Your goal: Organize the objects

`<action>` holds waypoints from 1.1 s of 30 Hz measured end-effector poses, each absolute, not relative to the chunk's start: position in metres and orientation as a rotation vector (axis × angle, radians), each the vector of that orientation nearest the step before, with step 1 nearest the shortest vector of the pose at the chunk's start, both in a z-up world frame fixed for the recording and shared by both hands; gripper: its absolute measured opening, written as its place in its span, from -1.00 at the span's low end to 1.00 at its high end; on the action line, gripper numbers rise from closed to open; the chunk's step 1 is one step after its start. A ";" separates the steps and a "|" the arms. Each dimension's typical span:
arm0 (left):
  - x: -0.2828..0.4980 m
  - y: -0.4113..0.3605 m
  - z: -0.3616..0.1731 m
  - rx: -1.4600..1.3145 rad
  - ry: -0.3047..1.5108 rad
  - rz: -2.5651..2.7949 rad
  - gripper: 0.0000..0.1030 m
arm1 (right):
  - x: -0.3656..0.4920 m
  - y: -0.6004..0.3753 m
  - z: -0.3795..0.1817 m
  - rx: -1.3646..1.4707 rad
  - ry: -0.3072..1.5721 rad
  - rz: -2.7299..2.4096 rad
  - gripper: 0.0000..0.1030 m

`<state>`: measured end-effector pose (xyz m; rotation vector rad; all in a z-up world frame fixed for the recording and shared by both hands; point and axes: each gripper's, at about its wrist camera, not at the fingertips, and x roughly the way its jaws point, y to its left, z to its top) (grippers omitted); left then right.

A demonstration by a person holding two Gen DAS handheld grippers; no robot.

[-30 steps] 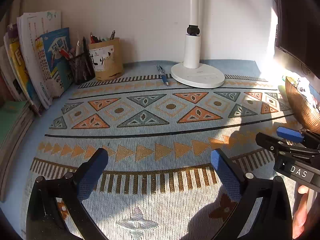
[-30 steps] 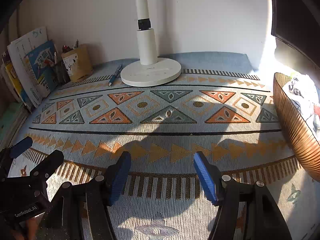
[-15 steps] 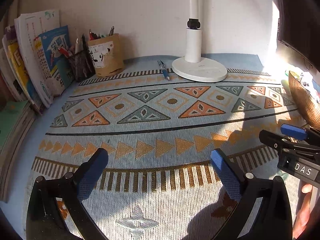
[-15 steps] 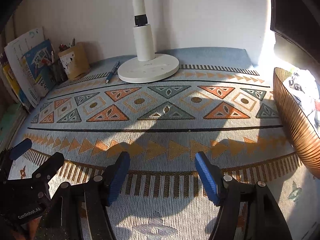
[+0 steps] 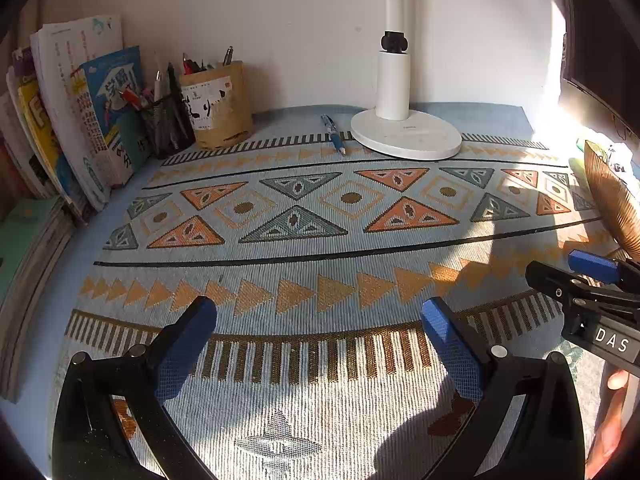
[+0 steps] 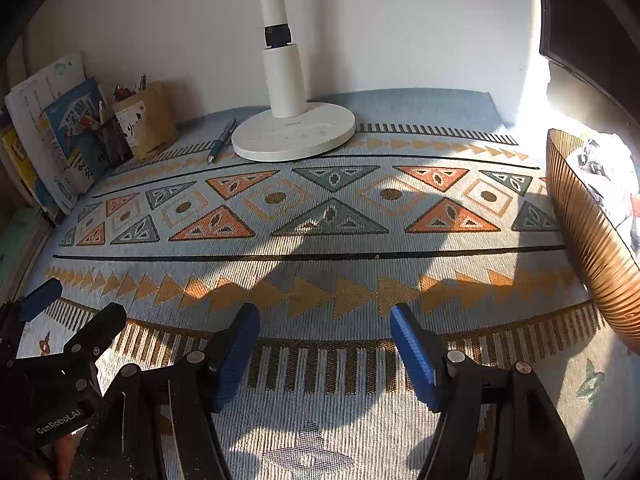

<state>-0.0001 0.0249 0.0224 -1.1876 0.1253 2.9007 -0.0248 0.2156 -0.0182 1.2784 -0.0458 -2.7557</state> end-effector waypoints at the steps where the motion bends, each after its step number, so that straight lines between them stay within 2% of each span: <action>1: 0.000 0.025 0.022 -1.189 0.127 2.901 0.99 | -0.025 0.216 -0.018 1.278 -0.045 -2.756 0.28; 7: 0.001 0.025 0.023 -1.179 0.120 2.908 0.99 | -0.026 0.216 -0.019 1.284 -0.042 -2.751 0.31; 11: 0.000 0.024 0.022 -1.195 0.111 2.905 0.99 | -0.025 0.216 -0.018 1.279 -0.043 -2.765 0.54; 33: -0.001 0.026 0.021 -1.206 0.137 2.899 0.99 | -0.024 0.213 -0.017 1.269 -0.016 -2.764 0.55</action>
